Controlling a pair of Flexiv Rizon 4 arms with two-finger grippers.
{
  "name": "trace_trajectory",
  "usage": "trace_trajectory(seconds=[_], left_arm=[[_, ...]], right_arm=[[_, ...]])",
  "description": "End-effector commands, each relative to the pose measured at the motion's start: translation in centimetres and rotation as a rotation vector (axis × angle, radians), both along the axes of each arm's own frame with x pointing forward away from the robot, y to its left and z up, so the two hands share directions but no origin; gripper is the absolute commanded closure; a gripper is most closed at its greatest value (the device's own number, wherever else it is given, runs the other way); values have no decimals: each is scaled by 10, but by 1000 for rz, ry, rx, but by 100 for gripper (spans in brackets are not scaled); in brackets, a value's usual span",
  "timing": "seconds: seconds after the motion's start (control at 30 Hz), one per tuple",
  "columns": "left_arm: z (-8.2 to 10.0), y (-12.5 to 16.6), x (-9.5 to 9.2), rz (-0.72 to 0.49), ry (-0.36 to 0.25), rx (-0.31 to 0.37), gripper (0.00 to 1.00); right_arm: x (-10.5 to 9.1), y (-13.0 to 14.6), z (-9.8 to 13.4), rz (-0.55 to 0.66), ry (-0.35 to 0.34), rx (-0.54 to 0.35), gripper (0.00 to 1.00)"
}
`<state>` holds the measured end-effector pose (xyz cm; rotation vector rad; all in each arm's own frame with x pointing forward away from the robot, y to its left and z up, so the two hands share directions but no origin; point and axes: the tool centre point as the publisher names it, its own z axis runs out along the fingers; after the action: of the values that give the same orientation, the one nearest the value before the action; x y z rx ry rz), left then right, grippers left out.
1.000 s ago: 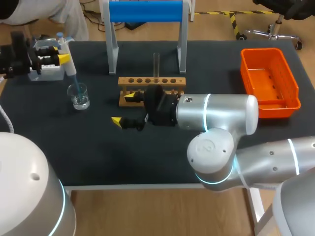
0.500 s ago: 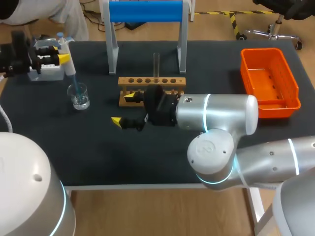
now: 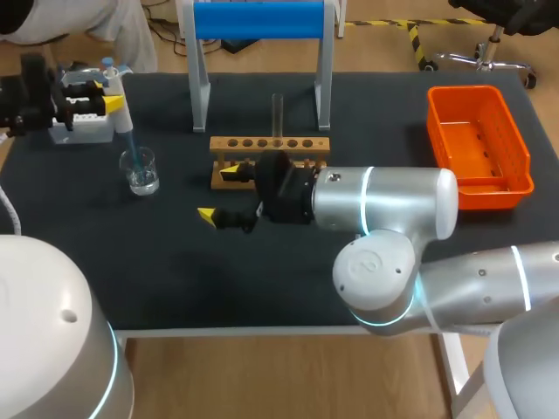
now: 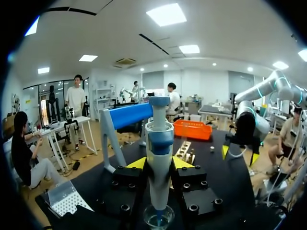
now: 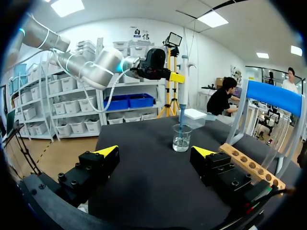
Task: Invert the test tube, pick up the pipette, mount the tip to pipette, aspirate from beaker and dispense into the tube, eject the tip, return the pipette, and cap with the stopper.
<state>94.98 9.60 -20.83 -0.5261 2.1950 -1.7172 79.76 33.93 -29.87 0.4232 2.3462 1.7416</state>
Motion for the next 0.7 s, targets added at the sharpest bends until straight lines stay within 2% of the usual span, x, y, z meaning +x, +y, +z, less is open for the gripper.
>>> trace_trajectory(seconds=[0.03, 0.7], left_arm=[[1, -1, -2, 11, 4, 9, 100], [1, -1, -2, 14, 4, 10, 100]], right_arm=[[0, -2, 0, 5, 2, 1, 0], [0, -2, 0, 5, 2, 1, 0]])
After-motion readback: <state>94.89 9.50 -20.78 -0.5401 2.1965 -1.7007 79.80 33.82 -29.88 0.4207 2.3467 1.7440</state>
